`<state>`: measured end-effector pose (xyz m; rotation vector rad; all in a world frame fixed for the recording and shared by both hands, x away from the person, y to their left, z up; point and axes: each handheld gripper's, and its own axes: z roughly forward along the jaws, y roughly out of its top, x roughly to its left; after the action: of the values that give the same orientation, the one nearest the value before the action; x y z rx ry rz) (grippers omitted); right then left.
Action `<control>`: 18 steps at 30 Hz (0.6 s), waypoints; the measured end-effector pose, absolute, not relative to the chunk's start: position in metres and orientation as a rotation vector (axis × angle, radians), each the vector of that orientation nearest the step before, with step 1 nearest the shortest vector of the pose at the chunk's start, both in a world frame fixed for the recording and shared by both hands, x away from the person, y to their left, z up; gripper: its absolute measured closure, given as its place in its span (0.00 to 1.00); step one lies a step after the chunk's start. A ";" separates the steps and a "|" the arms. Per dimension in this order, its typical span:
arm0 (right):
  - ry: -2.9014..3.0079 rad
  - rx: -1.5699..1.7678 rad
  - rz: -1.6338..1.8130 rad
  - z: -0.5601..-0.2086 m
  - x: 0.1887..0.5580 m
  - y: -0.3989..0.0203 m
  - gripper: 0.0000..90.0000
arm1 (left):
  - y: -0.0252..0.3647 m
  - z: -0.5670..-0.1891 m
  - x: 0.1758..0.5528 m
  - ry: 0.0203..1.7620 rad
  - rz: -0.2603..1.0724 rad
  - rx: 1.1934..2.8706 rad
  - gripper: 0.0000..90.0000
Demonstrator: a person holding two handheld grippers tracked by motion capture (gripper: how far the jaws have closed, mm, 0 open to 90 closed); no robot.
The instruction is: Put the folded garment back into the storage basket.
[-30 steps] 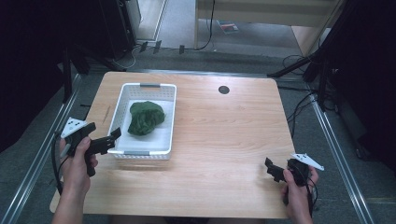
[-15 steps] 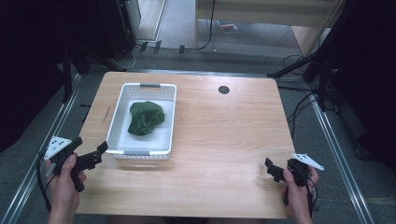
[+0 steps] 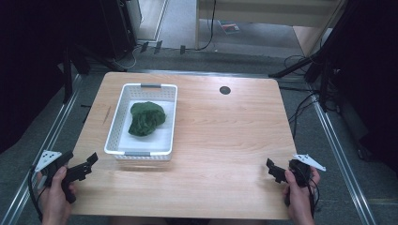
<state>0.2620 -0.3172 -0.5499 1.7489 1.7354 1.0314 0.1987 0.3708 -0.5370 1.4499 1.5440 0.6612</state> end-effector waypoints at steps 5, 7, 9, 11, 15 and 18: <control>1.733 1.751 1.032 -0.550 0.262 -0.317 0.01 | 0.377 -0.546 0.197 1.541 0.667 1.448 0.03; 1.732 1.752 1.032 -0.550 0.262 -0.318 0.01 | 0.379 -0.550 0.196 1.543 0.653 1.441 0.03; 1.729 1.758 1.034 -0.550 0.262 -0.318 0.01 | 0.381 -0.553 0.195 1.548 0.654 1.438 0.03; 1.728 1.759 1.034 -0.550 0.262 -0.318 0.01 | 0.383 -0.554 0.195 1.554 0.647 1.427 0.03; 1.729 1.759 1.036 -0.550 0.262 -0.318 0.01 | 0.384 -0.554 0.194 1.555 0.647 1.409 0.03; 1.728 1.758 1.037 -0.550 0.262 -0.318 0.01 | 0.383 -0.554 0.194 1.557 0.654 1.413 0.03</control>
<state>0.2620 -0.3182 -0.5500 1.7585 1.7284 1.0374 0.1935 0.3834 -0.5539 1.4134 1.5572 0.6541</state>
